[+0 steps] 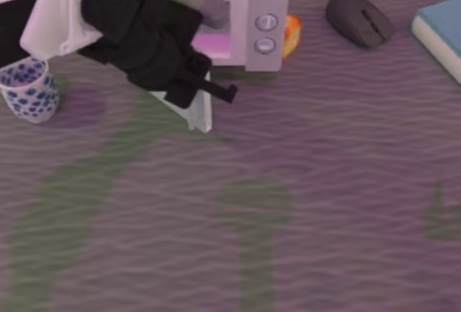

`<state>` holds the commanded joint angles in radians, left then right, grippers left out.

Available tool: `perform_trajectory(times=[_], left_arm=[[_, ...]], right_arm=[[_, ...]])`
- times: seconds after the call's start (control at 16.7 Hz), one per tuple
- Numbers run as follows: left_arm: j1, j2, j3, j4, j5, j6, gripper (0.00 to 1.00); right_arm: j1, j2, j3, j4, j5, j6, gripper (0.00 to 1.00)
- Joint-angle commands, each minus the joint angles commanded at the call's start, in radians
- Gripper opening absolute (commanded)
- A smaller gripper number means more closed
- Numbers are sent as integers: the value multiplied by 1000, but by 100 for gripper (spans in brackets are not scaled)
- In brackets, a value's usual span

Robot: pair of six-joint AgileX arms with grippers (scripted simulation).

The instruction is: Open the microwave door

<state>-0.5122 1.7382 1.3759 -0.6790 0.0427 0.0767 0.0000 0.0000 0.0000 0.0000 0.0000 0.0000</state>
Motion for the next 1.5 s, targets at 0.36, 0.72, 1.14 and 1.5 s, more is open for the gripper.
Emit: perform_trajectory(times=[0.36,0.72,1.14,1.5], left_arm=[[0,0,0,0,0,0,0],[0,0,0,0,0,0,0],[30,-29,-43,-7,51,86,0],[59,-61,-68,-8,91,159,0]], right_arm=[[0,0,0,0,0,0,100],[0,0,0,0,0,0,100],[0,0,0,0,0,0,100],[0,0,0,0,0,0,100]])
